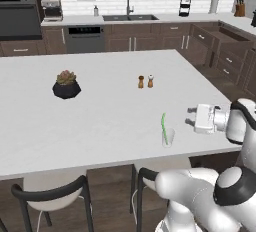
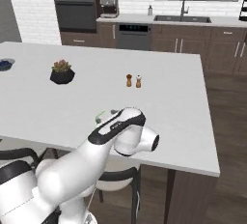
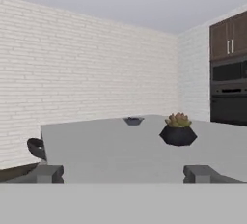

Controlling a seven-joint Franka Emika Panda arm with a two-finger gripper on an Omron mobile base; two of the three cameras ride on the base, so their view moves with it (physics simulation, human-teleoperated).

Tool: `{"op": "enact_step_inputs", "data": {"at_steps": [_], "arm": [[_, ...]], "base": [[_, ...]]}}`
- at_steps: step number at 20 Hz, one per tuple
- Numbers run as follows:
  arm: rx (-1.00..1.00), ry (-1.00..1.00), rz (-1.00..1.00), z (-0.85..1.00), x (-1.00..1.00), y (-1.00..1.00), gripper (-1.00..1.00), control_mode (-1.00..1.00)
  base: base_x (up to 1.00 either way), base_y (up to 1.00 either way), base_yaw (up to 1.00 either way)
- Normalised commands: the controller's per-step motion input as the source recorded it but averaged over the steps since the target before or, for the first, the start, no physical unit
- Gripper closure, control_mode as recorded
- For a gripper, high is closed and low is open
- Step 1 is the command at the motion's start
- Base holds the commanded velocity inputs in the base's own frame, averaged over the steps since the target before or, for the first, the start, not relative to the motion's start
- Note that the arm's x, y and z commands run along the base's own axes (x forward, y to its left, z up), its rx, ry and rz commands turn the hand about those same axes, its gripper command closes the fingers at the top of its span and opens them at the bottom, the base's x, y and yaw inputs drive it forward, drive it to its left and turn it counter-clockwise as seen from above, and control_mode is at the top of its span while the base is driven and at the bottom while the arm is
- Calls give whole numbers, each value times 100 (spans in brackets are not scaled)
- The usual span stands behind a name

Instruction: Take a straw from the drawer in front and place it inside the glass cup on the dining counter.

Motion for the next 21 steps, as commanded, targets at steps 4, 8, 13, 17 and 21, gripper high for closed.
{"op": "enact_step_inputs", "data": {"at_steps": [4, 8, 13, 17, 21], "arm": [[-7, 6, -10, 100, -17, 7, -100, -100], [-17, 5, -14, 97, -4, 49, -100, -100], [-23, 6, -11, 75, 0, 64, -100, -100], [-25, 11, -10, 40, 0, 74, -100, -100], [-23, 10, -7, 20, 0, 72, -100, -100]], "base": [[0, 0, 0], [0, 0, 0], [0, 0, 0], [0, 0, 0], [0, 0, 0]]}}
